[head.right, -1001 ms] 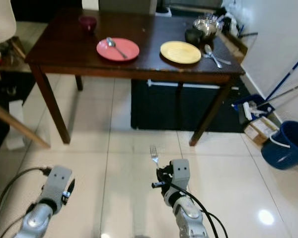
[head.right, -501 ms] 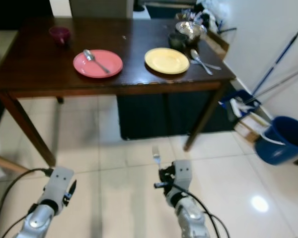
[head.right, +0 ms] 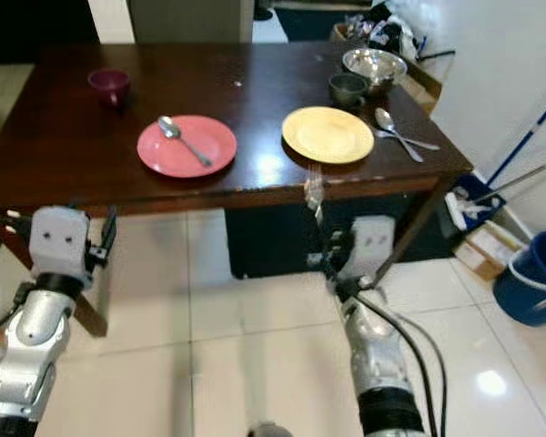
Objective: Setting the table
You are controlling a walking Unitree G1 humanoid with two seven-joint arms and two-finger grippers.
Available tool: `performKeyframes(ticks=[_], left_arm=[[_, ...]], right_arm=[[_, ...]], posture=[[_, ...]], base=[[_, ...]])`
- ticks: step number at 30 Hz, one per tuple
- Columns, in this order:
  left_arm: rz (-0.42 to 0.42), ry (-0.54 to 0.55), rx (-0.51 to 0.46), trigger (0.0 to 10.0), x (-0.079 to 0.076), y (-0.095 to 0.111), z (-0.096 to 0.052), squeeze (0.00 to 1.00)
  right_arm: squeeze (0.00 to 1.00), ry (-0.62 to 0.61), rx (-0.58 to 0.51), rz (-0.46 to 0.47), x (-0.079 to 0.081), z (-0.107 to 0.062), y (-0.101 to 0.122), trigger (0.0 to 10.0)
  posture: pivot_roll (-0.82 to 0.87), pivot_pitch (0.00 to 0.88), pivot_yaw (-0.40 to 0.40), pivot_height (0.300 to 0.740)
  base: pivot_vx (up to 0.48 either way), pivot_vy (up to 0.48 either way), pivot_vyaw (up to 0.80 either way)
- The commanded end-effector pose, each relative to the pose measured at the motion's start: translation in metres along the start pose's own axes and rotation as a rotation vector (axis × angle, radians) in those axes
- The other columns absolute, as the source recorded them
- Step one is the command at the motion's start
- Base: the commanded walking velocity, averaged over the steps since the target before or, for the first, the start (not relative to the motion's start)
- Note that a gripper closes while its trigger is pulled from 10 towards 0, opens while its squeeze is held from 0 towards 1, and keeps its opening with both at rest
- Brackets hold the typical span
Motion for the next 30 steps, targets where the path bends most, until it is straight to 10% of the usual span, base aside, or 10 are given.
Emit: performKeyframes(ticks=[1,15,30], left_arm=[[-0.010,-0.018,0.034,10.0,-0.004,-0.006,-0.001,0.00],[0.012,-0.089,0.072,10.0,-0.009,-0.002,-0.015,0.00],[-0.004,-0.533,-0.001,10.0,-0.019,0.027,-0.033,0.00]], right_arm=[[0.00,0.000,0.018,0.009,-0.001,0.000,0.000,10.0],[0.00,0.219,0.150,0.008,0.032,-0.002,-0.001,10.0],[0.00,0.273,0.269,-0.038,0.017,-0.007,0.000,10.0]], posture=[[-0.12,0.039,0.025,0.740],[-0.11,0.049,0.017,0.740],[-0.10,0.041,0.014,0.740]], base=[[0.405,0.000,0.00],[0.389,0.000,0.00],[0.369,0.000,0.00]])
Point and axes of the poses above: a point about 5 cm out from each wrist's last joint towards the gripper, its own z axis pointing out of the wrist towards the gripper, its own y axis along the axis of the wrist's last joint, x = y × z, the point moved 2 cm from there along z, pointing out of the wrist towards the gripper, and after that the axes turned 6 degrees about z, right-handed, at the moved point
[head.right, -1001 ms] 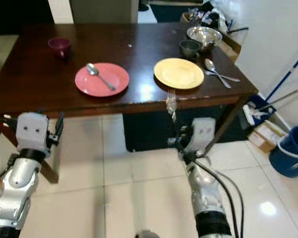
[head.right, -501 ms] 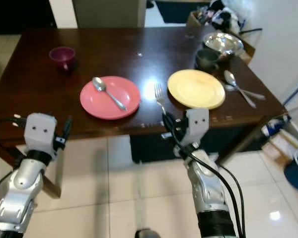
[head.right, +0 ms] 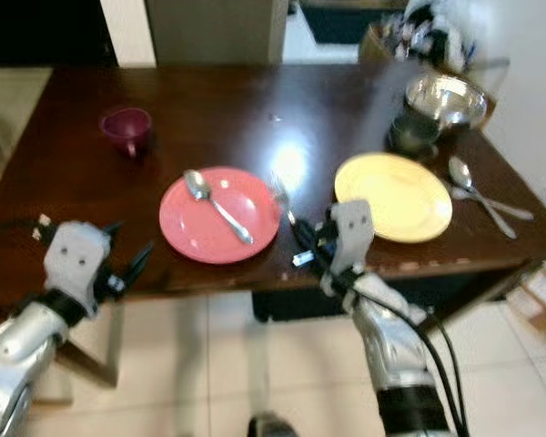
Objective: Setting the table
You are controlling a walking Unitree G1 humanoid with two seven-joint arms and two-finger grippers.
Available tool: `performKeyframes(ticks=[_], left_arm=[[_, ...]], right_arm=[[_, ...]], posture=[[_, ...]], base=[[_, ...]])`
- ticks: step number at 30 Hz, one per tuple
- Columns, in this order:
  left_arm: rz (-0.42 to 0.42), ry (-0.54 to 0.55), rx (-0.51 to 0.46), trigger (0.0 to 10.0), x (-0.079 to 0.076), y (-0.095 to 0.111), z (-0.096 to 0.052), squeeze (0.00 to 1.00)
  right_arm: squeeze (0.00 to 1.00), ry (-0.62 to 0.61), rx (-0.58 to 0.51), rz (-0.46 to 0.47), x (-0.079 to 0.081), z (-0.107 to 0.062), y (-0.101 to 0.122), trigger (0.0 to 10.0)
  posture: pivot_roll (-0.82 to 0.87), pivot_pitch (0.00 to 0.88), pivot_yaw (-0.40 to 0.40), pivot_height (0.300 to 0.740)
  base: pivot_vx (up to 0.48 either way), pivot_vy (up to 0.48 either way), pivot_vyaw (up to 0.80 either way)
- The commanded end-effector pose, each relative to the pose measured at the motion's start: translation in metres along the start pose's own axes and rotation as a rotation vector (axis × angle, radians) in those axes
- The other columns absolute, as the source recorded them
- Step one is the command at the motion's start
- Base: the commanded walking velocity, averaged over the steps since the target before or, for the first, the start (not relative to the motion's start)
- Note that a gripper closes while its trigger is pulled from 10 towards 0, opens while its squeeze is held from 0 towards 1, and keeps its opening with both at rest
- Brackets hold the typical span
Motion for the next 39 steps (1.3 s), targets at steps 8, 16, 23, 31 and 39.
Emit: performKeyframes(ticks=[8,16,23,31,39], left_arm=[[-0.008,-0.148,0.020,10.0,-0.008,0.001,-0.005,0.00],[-0.042,-0.306,0.058,10.0,-0.021,0.002,-0.015,0.00],[-0.050,-0.368,0.058,10.0,-0.023,0.008,-0.019,0.00],[-0.044,-0.388,0.069,10.0,-0.020,0.010,-0.021,0.00],[-0.042,-0.393,0.068,10.0,-0.017,0.015,-0.021,0.00]], right_arm=[[0.00,0.097,0.068,0.012,0.008,0.000,-0.007,10.0],[0.00,0.146,0.115,-0.017,0.004,-0.002,-0.008,10.0],[0.00,0.230,0.190,-0.023,0.008,-0.010,-0.016,10.0],[0.00,0.240,0.209,-0.010,0.003,-0.009,-0.019,10.0],[0.00,0.195,0.144,-0.068,-0.007,0.012,-0.003,10.0]], posture=[[-0.10,0.036,0.018,0.740],[-0.10,0.037,0.021,0.740],[-0.09,0.047,0.022,0.740],[-0.09,0.056,0.026,0.740],[-0.06,0.072,0.031,0.740]], base=[[0.342,0.000,0.00],[0.000,0.000,0.00],[0.000,0.000,0.00],[0.000,0.000,0.00],[0.000,0.000,0.00]])
Point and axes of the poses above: a point about 5 cm out from each wrist's last joint towards the gripper, its own z axis pointing out of the wrist towards the gripper, its own y axis along the axis of the wrist's last joint, x = y × z, the point moved 2 cm from there along z, pointing out of the wrist towards the gripper, and after that the axes turned 6 degrees about z, right-handed, at the moved point
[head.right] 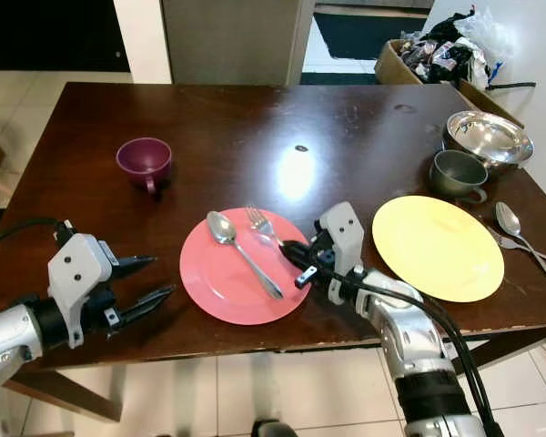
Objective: Setting the table
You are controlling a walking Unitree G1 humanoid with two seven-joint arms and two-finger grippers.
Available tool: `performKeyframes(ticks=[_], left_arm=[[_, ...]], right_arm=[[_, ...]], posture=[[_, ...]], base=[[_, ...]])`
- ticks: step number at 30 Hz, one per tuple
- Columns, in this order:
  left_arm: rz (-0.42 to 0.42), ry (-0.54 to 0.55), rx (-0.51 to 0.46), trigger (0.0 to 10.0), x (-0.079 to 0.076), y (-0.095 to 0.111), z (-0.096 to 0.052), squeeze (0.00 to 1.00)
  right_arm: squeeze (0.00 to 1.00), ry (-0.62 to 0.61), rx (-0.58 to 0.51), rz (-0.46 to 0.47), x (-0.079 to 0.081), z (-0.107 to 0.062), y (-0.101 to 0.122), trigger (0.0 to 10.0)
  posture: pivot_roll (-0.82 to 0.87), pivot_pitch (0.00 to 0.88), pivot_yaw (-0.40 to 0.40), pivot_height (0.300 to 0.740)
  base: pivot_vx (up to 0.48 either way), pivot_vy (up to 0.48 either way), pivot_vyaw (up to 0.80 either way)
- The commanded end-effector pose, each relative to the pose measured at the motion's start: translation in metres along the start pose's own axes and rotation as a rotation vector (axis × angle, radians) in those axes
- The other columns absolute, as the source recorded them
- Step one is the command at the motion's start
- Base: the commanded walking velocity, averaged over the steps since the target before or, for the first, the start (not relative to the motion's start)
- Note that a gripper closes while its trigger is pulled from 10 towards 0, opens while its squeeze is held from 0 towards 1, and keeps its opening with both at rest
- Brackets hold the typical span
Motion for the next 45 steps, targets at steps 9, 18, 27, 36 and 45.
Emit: performKeyframes(ticks=[9,18,27,36,45], left_arm=[[0.020,-0.039,0.021,10.0,0.005,0.005,0.001,0.00],[0.014,-0.030,0.049,10.0,0.005,0.004,-0.006,0.00],[-0.004,-0.040,0.046,10.0,0.000,0.003,-0.001,0.00],[-0.009,-0.039,0.044,10.0,-0.001,0.002,0.002,0.00],[-0.018,-0.025,0.042,10.0,-0.003,-0.001,0.003,0.00]], right_arm=[[0.00,-0.020,-0.031,0.030,-0.005,0.022,0.001,10.0],[0.00,-0.030,-0.003,0.051,-0.004,0.029,-0.010,10.0],[0.00,-0.016,-0.016,0.061,0.001,0.027,-0.015,10.0],[1.00,-0.007,-0.030,0.071,0.003,0.026,-0.013,10.0],[0.00,-0.034,-0.117,-0.010,-0.003,0.011,0.015,10.0]], posture=[[-0.02,0.097,0.051,0.740],[0.01,0.118,0.048,0.740],[-0.02,0.121,0.041,0.740],[-0.03,0.116,0.031,0.740],[-0.05,0.105,0.027,0.740]], base=[[0.000,0.000,0.00],[0.000,0.000,0.00],[0.000,0.000,0.00],[0.000,0.000,0.00],[0.000,0.000,0.00]])
Point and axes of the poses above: a point about 5 cm out from each wrist's last joint towards the gripper, its own z axis pointing out of the wrist towards the gripper, its own y axis along the axis of the wrist's last joint, x = y × z, the point moved 2 cm from there along z, pointing out of the wrist towards the gripper, and after that the axes turned 6 degrees about z, right-handed, at the moved point
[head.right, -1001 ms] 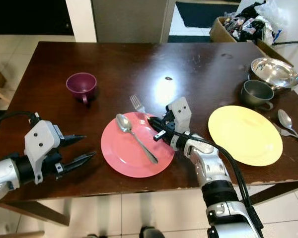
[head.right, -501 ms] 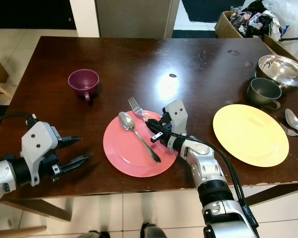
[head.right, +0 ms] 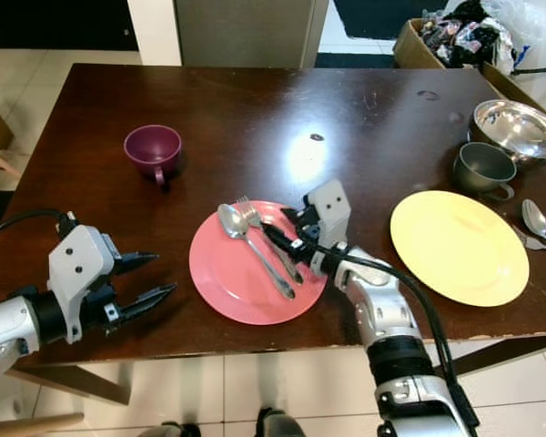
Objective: Setting the table
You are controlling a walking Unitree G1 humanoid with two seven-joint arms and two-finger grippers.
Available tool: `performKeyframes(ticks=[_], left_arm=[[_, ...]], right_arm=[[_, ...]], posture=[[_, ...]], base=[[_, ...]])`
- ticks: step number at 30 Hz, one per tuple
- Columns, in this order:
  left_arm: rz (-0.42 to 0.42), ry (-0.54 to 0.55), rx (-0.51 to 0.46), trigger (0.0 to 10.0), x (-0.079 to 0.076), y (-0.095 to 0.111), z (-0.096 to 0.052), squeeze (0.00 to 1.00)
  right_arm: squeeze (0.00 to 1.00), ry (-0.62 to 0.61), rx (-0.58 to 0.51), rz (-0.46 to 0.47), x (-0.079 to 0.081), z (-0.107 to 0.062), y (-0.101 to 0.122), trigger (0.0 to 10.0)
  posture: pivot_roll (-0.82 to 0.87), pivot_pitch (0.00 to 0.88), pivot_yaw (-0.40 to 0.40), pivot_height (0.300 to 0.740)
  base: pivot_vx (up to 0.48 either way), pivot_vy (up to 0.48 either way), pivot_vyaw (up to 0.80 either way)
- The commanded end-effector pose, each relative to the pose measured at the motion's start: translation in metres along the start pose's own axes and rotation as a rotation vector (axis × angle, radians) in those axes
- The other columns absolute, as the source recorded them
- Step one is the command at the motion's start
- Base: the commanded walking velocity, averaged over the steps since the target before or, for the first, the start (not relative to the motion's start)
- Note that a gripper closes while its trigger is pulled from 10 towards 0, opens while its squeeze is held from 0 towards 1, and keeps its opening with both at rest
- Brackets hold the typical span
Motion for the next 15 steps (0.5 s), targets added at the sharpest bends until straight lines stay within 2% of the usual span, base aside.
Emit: performKeyframes(ticks=[1,5,9,11,13,15], left_arm=[[-0.022,0.021,0.022,10.0,0.000,-0.008,0.002,0.00],[-0.031,0.058,0.025,10.0,0.003,-0.011,0.003,0.00],[-0.078,0.136,0.036,10.0,0.006,-0.019,0.006,0.00],[-0.079,0.141,0.040,10.0,0.005,-0.020,0.006,0.00],[-0.092,0.166,0.044,10.0,0.005,-0.022,0.005,0.00],[-0.098,0.198,0.051,10.0,0.005,-0.025,0.006,0.00]], right_arm=[[0.00,-0.015,-0.043,-0.009,0.001,-0.010,0.011,10.0],[0.00,-0.021,-0.077,-0.012,0.004,-0.013,0.018,10.0],[0.00,-0.050,-0.153,0.002,0.027,-0.019,0.024,10.0],[0.00,-0.062,-0.165,0.007,0.032,-0.019,0.023,10.0],[0.00,-0.127,-0.208,0.035,0.040,-0.020,0.020,10.0],[0.00,-0.194,-0.234,0.059,0.040,-0.021,0.017,10.0]], posture=[[-0.05,0.105,0.027,0.740],[-0.06,0.094,0.030,0.740],[-0.08,0.080,0.032,0.740],[-0.08,0.080,0.032,0.740],[-0.09,0.077,0.035,0.740],[-0.08,0.073,0.037,0.740]], base=[[0.000,0.000,0.00],[0.000,0.000,0.00],[0.000,0.000,0.00],[0.000,0.000,0.00],[0.000,0.000,0.00],[0.000,0.000,0.00]])
Point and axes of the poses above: a point about 5 cm out from each wrist's last joint towards the gripper, its own z axis pointing out of the wrist towards the gripper, its own y axis along the axis of the wrist's last joint, x = y × z, the point moved 2 cm from there along z, pointing out of the wrist towards the gripper, and after that the axes turned 6 degrees about z, right-handed, at the moved point
